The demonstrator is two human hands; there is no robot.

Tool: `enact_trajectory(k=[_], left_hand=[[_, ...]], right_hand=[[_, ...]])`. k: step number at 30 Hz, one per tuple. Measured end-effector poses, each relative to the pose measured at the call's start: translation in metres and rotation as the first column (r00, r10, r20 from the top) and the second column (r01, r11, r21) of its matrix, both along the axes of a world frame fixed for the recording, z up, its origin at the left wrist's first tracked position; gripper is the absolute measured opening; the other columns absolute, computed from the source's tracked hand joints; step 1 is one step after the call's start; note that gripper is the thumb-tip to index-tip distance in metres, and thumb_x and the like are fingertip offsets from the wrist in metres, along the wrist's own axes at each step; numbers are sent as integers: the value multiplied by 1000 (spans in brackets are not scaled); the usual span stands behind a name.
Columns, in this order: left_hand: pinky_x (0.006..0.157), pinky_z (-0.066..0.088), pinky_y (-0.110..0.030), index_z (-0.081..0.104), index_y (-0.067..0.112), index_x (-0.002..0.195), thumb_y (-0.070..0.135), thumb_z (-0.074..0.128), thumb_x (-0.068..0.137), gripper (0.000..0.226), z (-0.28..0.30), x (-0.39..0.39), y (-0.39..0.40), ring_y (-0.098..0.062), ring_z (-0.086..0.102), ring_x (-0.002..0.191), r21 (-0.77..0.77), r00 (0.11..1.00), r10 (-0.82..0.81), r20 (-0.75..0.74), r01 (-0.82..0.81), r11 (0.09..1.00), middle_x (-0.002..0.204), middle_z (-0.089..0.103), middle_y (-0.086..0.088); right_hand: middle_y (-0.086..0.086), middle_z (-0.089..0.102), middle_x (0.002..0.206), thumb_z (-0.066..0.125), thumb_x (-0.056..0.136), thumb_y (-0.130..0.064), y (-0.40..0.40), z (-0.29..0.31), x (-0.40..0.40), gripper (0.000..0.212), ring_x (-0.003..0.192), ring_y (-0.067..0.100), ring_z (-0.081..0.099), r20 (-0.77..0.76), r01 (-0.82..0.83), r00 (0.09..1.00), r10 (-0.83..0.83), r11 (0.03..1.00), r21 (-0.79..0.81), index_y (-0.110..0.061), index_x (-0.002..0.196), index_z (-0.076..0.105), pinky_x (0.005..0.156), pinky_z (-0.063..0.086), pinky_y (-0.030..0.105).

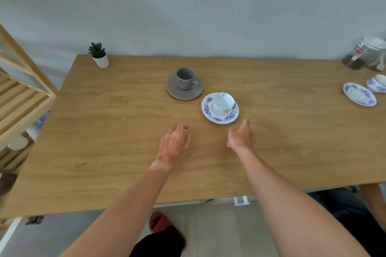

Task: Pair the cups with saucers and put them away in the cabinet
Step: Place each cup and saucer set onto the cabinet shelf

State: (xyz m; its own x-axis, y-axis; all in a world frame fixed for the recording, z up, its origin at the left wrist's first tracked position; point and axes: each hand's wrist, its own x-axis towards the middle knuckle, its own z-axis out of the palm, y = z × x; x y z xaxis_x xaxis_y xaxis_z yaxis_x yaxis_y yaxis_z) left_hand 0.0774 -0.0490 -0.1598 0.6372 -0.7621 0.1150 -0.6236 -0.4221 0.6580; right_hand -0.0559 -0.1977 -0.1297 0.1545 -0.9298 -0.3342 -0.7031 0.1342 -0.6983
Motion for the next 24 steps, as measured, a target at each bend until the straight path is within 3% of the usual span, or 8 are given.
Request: enact_trajectory(k=[2,5,7,10,14,18,21,24], left_hand=[[84,51,-41,59,13,116,20,63,87,30,-3,9,-13,-29,63,98,3,1000,-10,6,10,1000,111,63,-10],[86,50,-39,58,13,117,21,63,88,31,-8,20,-22,-27,62,100,-5,999,-39,13,39,999,111,62,-9],[89,49,-39,57,13,119,22,62,88,32,-9,26,-24,-25,61,102,2,997,-69,46,69,998,113,62,-9],[93,48,-37,54,14,122,24,60,90,34,-9,34,-29,-23,59,108,1,994,-88,63,88,996,117,60,-8],[99,45,-38,45,14,130,32,63,88,49,-6,41,-34,-25,53,117,1,999,-34,-17,34,999,126,57,-9],[102,40,-43,34,16,139,48,75,72,85,-3,44,-35,-26,44,123,31,993,32,-113,-29,999,132,50,-7],[104,35,-42,29,19,143,57,82,59,107,-5,46,-31,-23,40,127,46,991,9,-136,-3,999,138,46,-1],[103,33,-40,39,28,136,52,85,55,96,-12,44,-21,-20,42,126,15,979,-11,-202,14,1000,131,51,6]], right_hand=[[3,50,103,51,95,-8,-20,-1,13,56,75,39,72,95,106,989,-115,990,94,-12,148,31,76,60,45],[11,59,115,62,92,-2,-41,-5,29,55,62,29,69,239,188,944,-227,967,174,-11,141,40,64,62,38],[12,60,123,68,87,3,-44,-8,36,46,69,26,69,292,187,927,-236,965,186,-15,126,50,50,58,28],[8,58,121,67,85,13,-42,-10,43,49,85,25,67,340,175,910,-237,963,204,-14,124,55,54,58,28],[7,64,117,66,84,15,-32,-5,47,62,94,26,68,294,19,952,-87,974,227,-16,135,53,57,59,31],[6,66,118,63,84,14,-15,-2,47,79,94,23,70,196,-212,966,167,947,241,-22,150,40,59,62,35],[5,67,110,62,84,12,-1,-3,51,74,90,22,71,163,-274,957,239,931,240,-22,146,44,61,63,38],[8,68,103,63,80,9,13,-5,52,58,83,22,72,175,-248,963,206,930,271,-18,131,53,63,64,41]])
